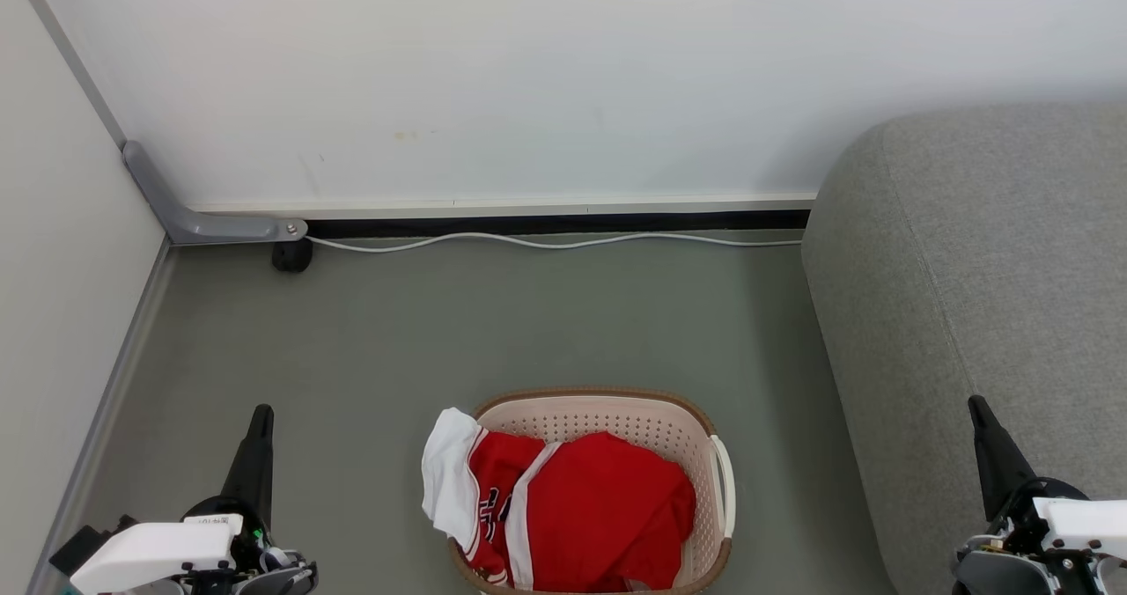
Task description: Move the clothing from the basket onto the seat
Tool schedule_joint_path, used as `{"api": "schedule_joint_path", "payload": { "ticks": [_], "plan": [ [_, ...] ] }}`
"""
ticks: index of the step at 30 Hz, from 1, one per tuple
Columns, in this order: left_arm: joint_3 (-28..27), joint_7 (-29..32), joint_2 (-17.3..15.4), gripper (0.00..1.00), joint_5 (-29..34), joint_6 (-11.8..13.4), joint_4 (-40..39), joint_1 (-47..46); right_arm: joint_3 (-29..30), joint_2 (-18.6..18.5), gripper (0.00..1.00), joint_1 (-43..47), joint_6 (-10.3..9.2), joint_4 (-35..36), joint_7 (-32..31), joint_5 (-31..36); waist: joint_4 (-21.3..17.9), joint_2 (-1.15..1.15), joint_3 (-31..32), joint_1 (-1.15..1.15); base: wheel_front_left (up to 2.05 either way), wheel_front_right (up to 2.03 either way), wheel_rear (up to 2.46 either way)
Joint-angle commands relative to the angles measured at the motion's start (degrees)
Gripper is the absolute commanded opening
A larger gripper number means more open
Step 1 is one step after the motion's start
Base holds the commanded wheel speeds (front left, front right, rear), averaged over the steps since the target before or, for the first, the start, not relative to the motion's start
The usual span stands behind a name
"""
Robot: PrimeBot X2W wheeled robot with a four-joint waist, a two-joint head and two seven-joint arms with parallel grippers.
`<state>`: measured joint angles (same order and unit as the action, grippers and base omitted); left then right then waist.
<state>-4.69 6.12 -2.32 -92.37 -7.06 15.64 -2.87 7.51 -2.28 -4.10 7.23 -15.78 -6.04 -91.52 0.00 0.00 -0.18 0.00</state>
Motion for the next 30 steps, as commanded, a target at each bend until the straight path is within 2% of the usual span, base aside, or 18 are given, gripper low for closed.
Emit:
{"api": "schedule_joint_path", "payload": {
  "ticks": [1, 30],
  "plan": [
    [-1.8, 0.3, -0.6, 0.0, 0.2, -0.4, -1.6, -3.3, -1.0, -0.6, 0.0, -2.1, 0.25, 1.8, -0.4, -0.7, 0.0, 0.0, 0.0, 0.0, 0.0, 0.0, 0.0],
    [-1.8, 0.3, -0.6, 0.0, 0.2, -0.4, -1.6, -3.3, -1.0, -0.6, 0.0, -2.1, 0.25, 1.8, -0.4, -0.7, 0.0, 0.0, 0.0, 0.0, 0.0, 0.0, 0.0]
  ]
}}
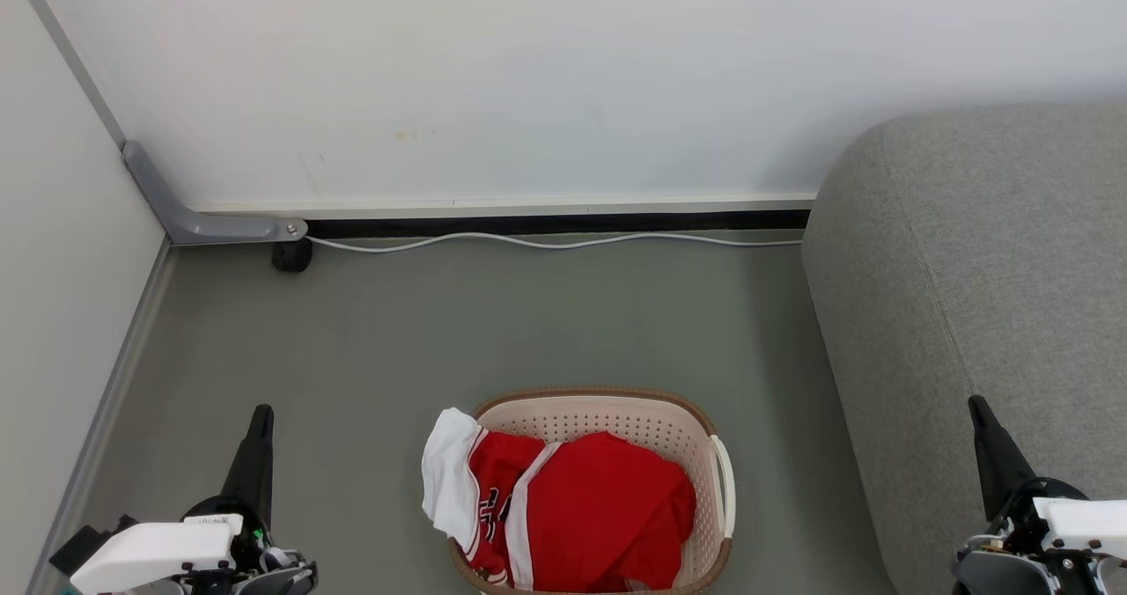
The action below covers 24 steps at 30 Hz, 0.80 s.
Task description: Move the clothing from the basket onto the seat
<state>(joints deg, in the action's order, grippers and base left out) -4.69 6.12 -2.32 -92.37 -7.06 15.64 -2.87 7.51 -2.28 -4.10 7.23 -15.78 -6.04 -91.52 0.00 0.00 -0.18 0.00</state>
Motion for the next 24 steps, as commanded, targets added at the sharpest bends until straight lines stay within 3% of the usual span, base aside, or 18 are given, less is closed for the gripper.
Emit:
{"api": "schedule_joint_path", "payload": {
  "ticks": [1, 24],
  "plan": [
    [-1.8, 0.3, -0.6, 0.0, 0.2, -0.4, -1.6, -3.3, -1.0, -0.6, 0.0, -2.1, 0.25, 1.8, -0.4, -0.7, 0.0, 0.0, 0.0, 0.0, 0.0, 0.0, 0.0],
    [-1.8, 0.3, -0.6, 0.0, 0.2, -0.4, -1.6, -3.3, -1.0, -0.6, 0.0, -2.1, 0.25, 1.8, -0.4, -0.7, 0.0, 0.0, 0.0, 0.0, 0.0, 0.0, 0.0]
  ]
}}
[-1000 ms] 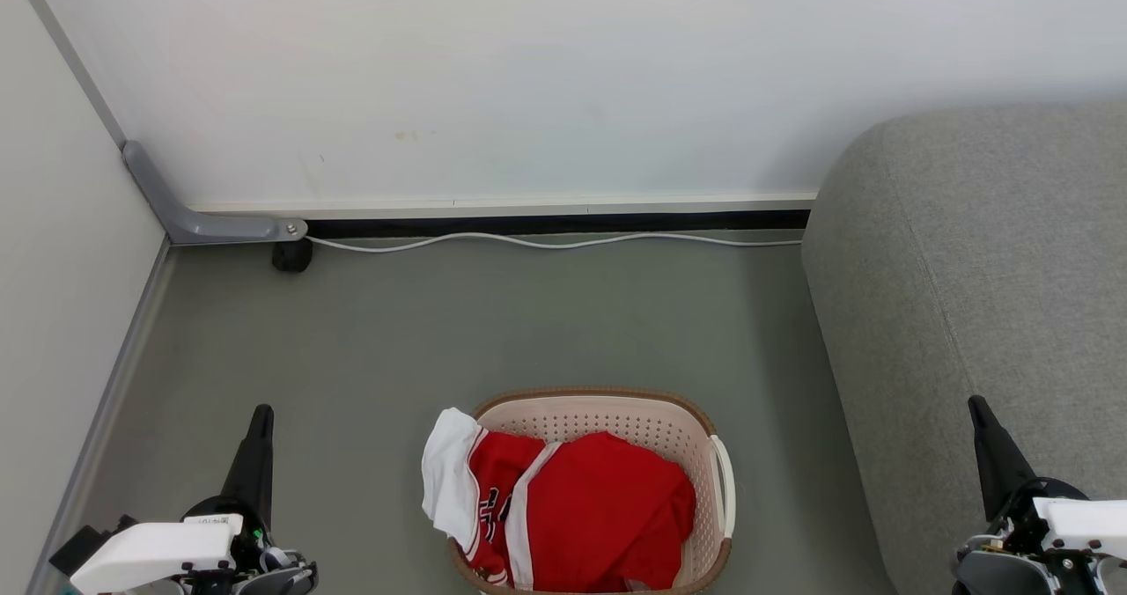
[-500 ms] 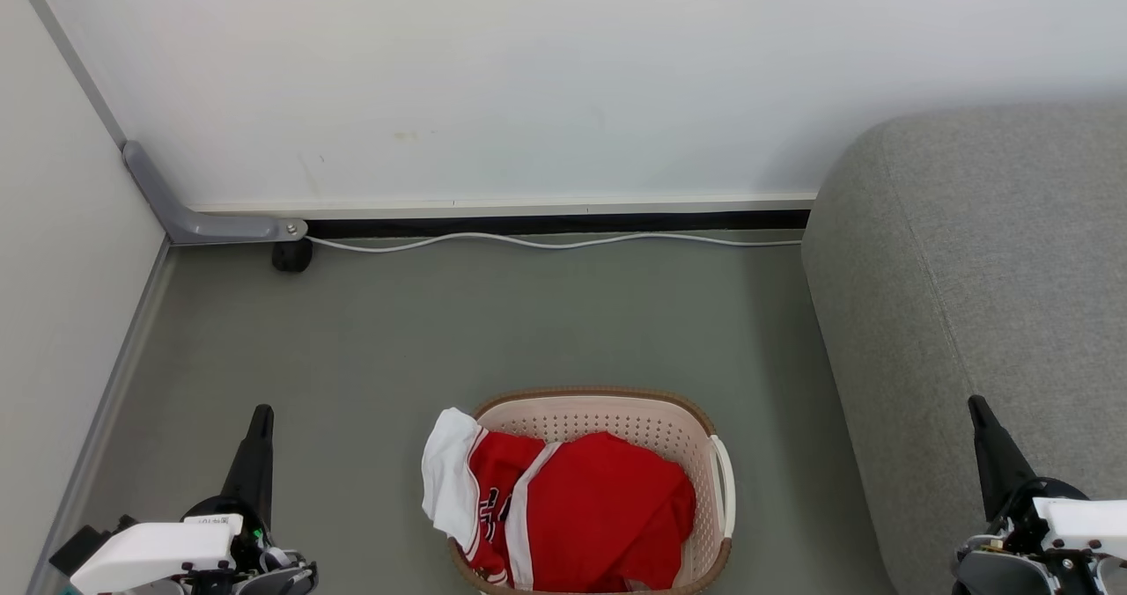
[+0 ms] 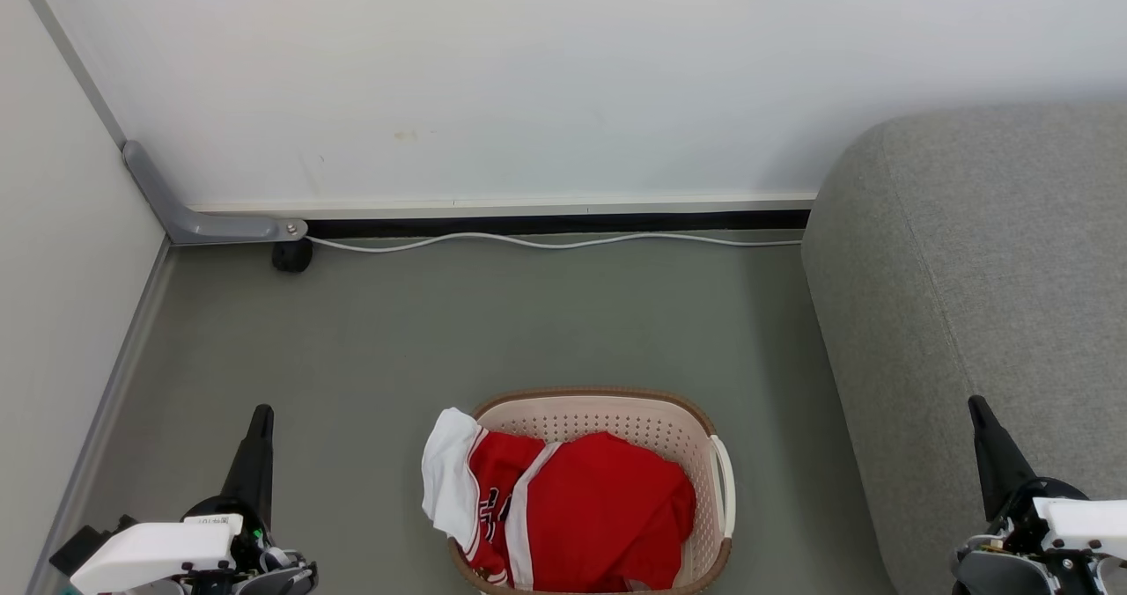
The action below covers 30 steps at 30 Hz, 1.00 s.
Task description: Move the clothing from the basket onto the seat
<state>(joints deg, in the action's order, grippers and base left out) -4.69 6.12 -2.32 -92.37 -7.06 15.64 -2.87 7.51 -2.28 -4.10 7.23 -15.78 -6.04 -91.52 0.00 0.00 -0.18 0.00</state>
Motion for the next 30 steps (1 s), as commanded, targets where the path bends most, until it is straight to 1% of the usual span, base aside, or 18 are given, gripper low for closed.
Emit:
{"api": "schedule_joint_path", "payload": {
  "ticks": [1, 30],
  "plan": [
    [-1.8, 0.3, -0.6, 0.0, 0.2, -0.4, -1.6, -3.3, -1.0, -0.6, 0.0, -2.1, 0.25, 1.8, -0.4, -0.7, 0.0, 0.0, 0.0, 0.0, 0.0, 0.0, 0.0],
    [-1.8, 0.3, -0.6, 0.0, 0.2, -0.4, -1.6, -3.3, -1.0, -0.6, 0.0, -2.1, 0.25, 1.8, -0.4, -0.7, 0.0, 0.0, 0.0, 0.0, 0.0, 0.0, 0.0]
  ]
}}
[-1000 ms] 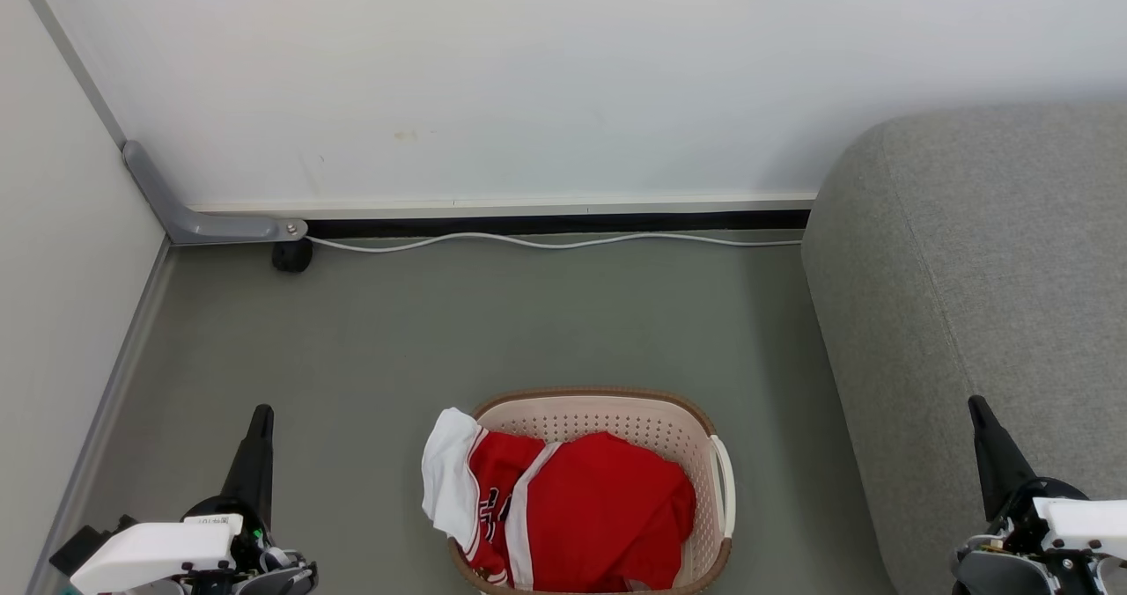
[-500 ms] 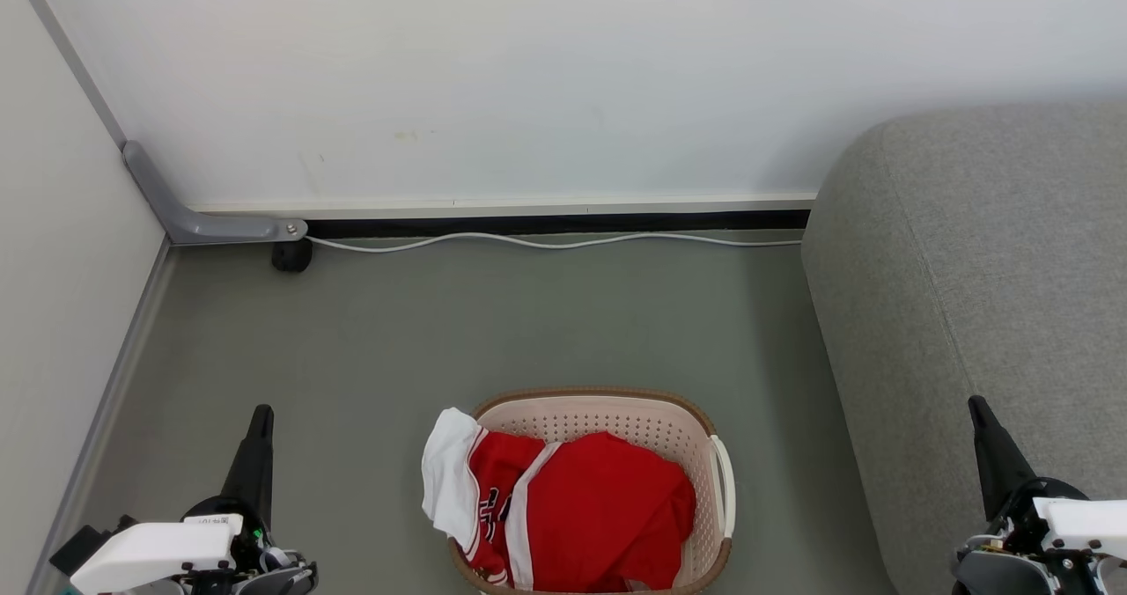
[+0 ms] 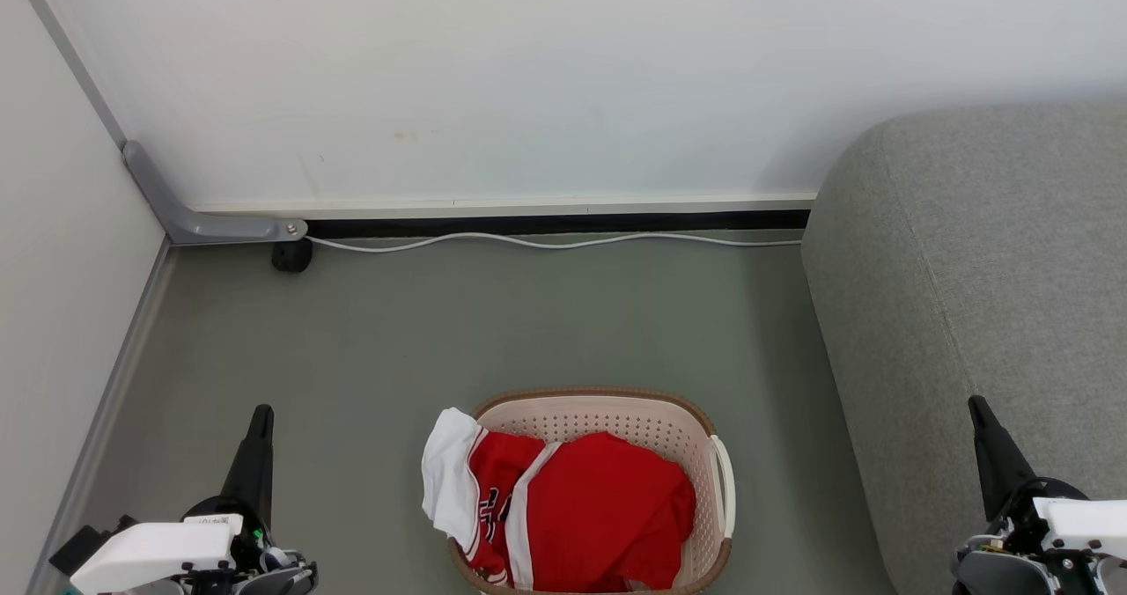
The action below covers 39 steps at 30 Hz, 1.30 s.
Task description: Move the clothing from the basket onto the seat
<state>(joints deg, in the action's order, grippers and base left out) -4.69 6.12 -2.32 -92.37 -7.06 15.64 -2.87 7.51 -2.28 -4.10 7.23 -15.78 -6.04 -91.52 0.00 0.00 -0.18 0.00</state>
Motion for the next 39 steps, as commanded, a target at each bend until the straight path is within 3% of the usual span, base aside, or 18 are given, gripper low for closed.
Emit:
{"api": "schedule_joint_path", "payload": {
  "ticks": [1, 39],
  "plan": [
    [-1.8, 0.3, -0.6, 0.0, 0.2, -0.4, -1.6, -3.3, -1.0, -0.6, 0.0, -2.1, 0.25, 1.8, -0.4, -0.7, 0.0, 0.0, 0.0, 0.0, 0.0, 0.0, 0.0],
    [-1.8, 0.3, -0.6, 0.0, 0.2, -0.4, -1.6, -3.3, -1.0, -0.6, 0.0, -2.1, 0.25, 1.8, -0.4, -0.7, 0.0, 0.0, 0.0, 0.0, 0.0, 0.0, 0.0]
  ]
}}
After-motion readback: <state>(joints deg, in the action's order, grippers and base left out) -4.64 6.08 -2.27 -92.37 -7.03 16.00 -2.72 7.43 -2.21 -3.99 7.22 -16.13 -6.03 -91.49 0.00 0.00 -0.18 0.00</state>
